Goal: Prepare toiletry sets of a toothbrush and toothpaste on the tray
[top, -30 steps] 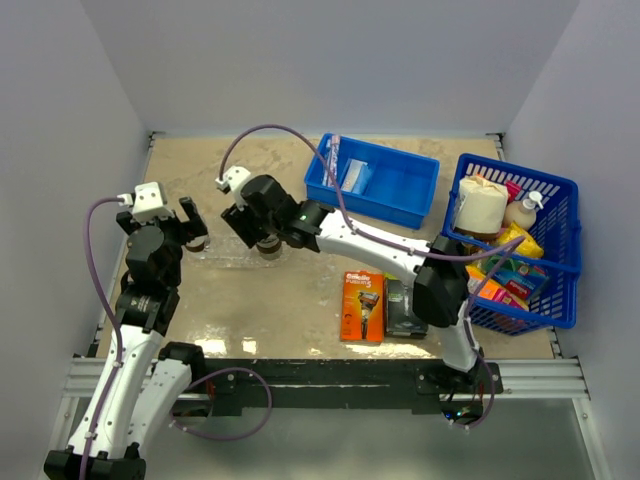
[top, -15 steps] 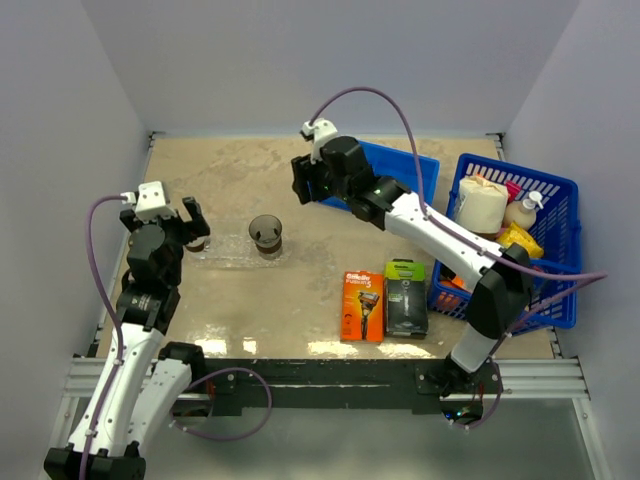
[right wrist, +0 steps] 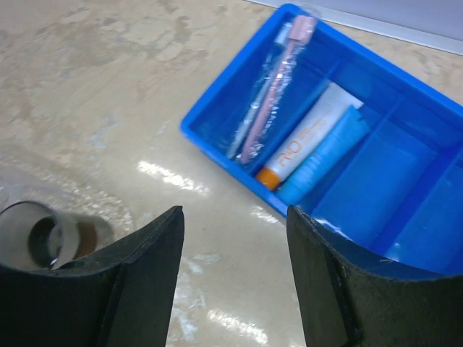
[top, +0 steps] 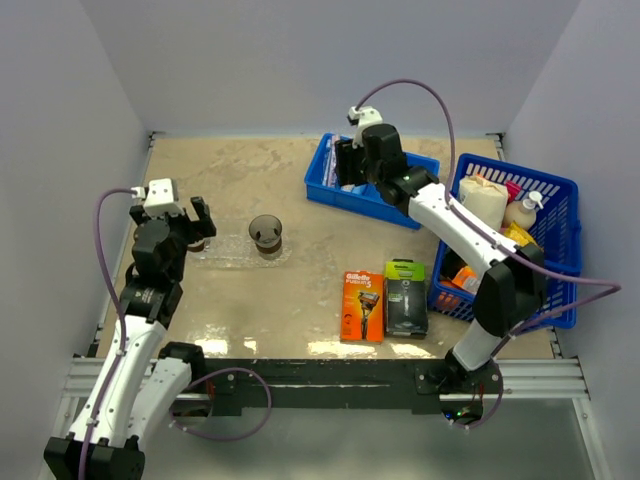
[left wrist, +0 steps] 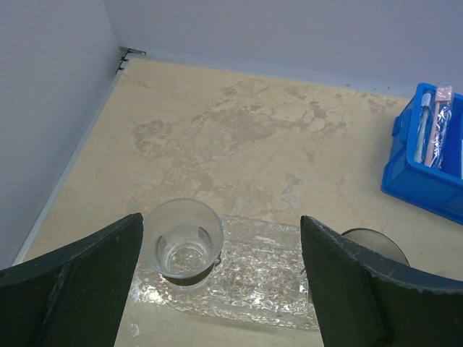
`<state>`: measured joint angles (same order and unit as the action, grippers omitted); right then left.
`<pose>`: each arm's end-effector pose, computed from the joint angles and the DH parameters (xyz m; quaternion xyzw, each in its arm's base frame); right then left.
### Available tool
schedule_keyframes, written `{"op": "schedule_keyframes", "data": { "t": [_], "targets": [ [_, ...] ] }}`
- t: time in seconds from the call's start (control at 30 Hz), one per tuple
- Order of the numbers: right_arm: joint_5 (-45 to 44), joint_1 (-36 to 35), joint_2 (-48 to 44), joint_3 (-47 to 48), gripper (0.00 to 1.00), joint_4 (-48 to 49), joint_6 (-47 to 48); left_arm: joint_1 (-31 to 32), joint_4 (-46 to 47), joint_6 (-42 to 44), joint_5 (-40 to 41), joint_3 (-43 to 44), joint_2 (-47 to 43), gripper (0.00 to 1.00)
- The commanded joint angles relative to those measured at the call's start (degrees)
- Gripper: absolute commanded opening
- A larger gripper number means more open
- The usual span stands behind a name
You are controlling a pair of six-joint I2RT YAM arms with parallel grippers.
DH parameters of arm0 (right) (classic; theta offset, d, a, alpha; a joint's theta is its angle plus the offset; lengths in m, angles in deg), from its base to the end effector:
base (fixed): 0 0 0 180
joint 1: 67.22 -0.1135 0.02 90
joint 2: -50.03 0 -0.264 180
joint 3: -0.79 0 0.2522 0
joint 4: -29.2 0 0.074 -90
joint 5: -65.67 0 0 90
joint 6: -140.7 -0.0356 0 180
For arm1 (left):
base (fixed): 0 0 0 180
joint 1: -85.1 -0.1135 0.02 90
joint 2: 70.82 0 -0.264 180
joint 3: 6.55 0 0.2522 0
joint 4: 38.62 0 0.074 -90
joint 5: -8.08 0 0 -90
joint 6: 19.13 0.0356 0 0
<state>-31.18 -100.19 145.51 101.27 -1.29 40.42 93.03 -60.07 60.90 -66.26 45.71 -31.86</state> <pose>0.3338 0.2115 0.3512 -0.1348 0.8339 0.1494 0.5139 0.1671 -0.0136 0.3222 -0.1026 0.7468 0.0007 0.6571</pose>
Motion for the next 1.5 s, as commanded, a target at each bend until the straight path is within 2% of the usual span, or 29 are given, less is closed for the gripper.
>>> {"op": "schedule_keyframes", "data": {
  "t": [0.0,0.4,0.53,0.8,1.13,1.47],
  "targets": [
    [-4.3,2.3,3.2,2.6,0.61,-1.3,0.2,-0.2,3.3,-0.7,-1.3,-0.2,0.7,0.93],
    [-7.4,4.9,18.4,13.3,0.52,-4.4,-3.3,-0.2,3.0,-0.6,-1.4,-0.1,0.7,0.93],
    [-7.4,4.9,20.9,14.9,0.5,-5.3,-4.6,-0.2,2.8,-0.6,-1.9,0.0,1.0,0.93],
    [-14.6,4.9,25.5,18.7,0.48,-9.0,-6.1,-0.2,2.5,-0.7,-4.1,0.4,1.8,0.93],
    [-15.9,5.0,31.5,24.0,0.44,-10.7,-8.3,-0.2,2.4,-0.7,-4.4,0.3,1.4,0.92],
    [-21.7,4.9,38.2,33.2,0.41,-15.0,-10.1,-0.2,2.3,-0.7,-4.3,0.3,1.5,0.92]
  ]
}}
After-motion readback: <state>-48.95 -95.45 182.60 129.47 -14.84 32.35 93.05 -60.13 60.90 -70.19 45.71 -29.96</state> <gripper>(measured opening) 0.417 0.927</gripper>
